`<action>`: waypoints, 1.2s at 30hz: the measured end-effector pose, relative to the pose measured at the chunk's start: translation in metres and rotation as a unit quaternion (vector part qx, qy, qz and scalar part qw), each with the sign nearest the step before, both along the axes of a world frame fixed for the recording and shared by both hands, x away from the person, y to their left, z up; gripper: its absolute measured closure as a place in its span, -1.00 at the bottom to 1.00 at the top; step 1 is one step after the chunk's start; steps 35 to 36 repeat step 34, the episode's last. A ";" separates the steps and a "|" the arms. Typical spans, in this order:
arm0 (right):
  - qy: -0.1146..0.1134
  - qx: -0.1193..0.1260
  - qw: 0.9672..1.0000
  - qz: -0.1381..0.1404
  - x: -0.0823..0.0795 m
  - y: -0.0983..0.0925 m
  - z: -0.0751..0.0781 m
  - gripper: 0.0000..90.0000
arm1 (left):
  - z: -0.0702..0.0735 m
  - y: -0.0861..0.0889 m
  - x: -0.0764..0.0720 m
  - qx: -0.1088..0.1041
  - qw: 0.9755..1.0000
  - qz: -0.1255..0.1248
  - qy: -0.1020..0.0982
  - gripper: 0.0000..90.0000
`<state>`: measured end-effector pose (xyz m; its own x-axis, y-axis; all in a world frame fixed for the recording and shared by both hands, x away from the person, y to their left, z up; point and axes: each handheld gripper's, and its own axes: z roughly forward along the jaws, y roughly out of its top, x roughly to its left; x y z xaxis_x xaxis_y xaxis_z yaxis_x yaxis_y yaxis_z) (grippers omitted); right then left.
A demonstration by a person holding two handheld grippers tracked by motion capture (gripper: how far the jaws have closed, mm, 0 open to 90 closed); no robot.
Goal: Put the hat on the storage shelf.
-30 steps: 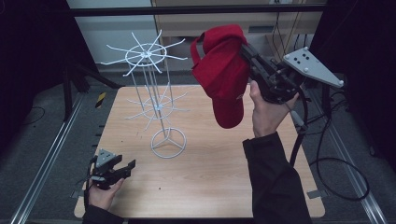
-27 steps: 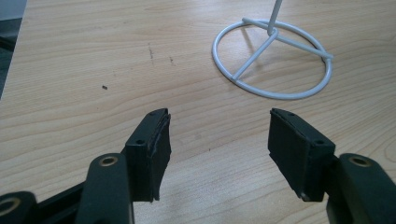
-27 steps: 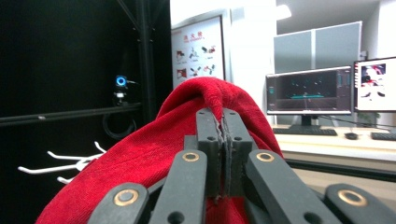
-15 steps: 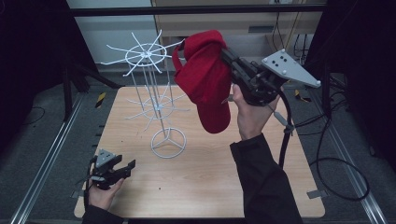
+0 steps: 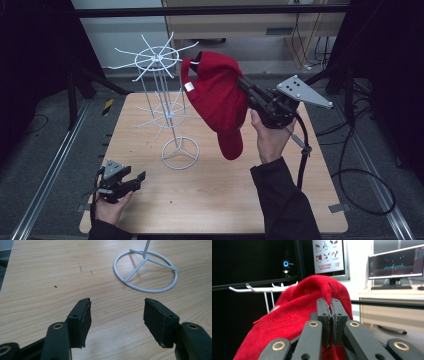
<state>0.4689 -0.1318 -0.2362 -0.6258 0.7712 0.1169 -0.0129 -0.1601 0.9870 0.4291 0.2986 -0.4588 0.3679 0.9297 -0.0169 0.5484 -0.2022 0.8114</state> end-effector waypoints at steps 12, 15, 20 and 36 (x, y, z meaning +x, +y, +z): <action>0.054 -0.019 0.998 0.023 0.008 0.005 -0.036 0.91 | 0.000 -0.001 0.000 0.000 1.000 -0.002 -0.002 -0.14; 0.065 -0.029 0.997 0.028 0.009 0.007 -0.044 0.90 | 0.000 -0.001 0.000 0.000 1.000 -0.002 0.000 -0.14; 0.083 -0.048 0.995 0.037 0.013 0.012 -0.057 0.79 | 0.000 -0.001 0.000 -0.001 1.000 -0.003 0.000 -0.14; 0.111 -0.088 0.990 -0.005 -0.010 -0.029 -0.111 -0.43 | -0.002 -0.001 0.001 -0.004 1.000 -0.007 0.000 -0.20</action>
